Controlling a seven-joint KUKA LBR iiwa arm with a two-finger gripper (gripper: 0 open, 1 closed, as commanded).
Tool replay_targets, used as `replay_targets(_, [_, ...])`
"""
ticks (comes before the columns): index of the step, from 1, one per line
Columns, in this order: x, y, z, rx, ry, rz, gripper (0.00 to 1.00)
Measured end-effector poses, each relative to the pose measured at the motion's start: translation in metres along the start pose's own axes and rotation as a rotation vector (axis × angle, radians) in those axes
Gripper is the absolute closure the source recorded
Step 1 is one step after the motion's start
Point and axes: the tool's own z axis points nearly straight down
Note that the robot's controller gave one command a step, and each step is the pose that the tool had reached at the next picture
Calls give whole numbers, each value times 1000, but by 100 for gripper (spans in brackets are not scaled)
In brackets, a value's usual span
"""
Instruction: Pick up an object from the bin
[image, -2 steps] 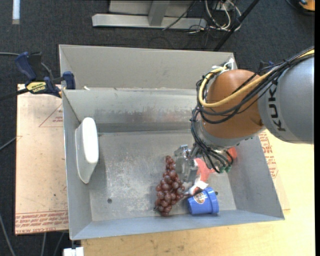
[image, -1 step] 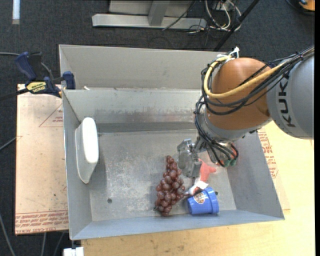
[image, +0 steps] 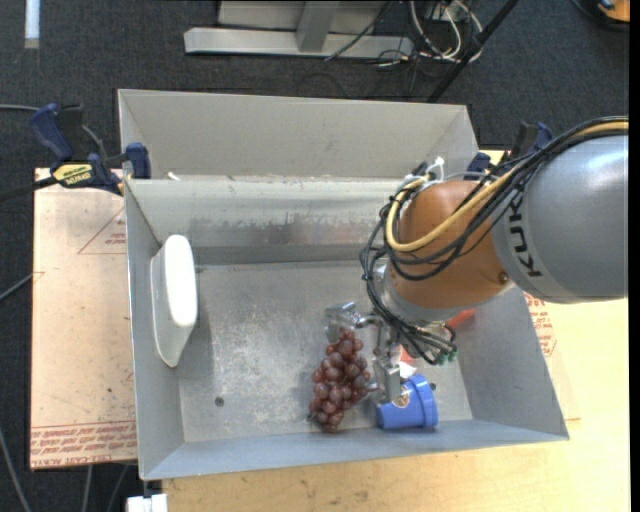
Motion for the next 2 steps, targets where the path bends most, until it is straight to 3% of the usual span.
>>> replay_targets(1, [4,-1,32,-3,4,-46,100])
replay_targets(2, [4,-1,32,-3,4,-46,100])
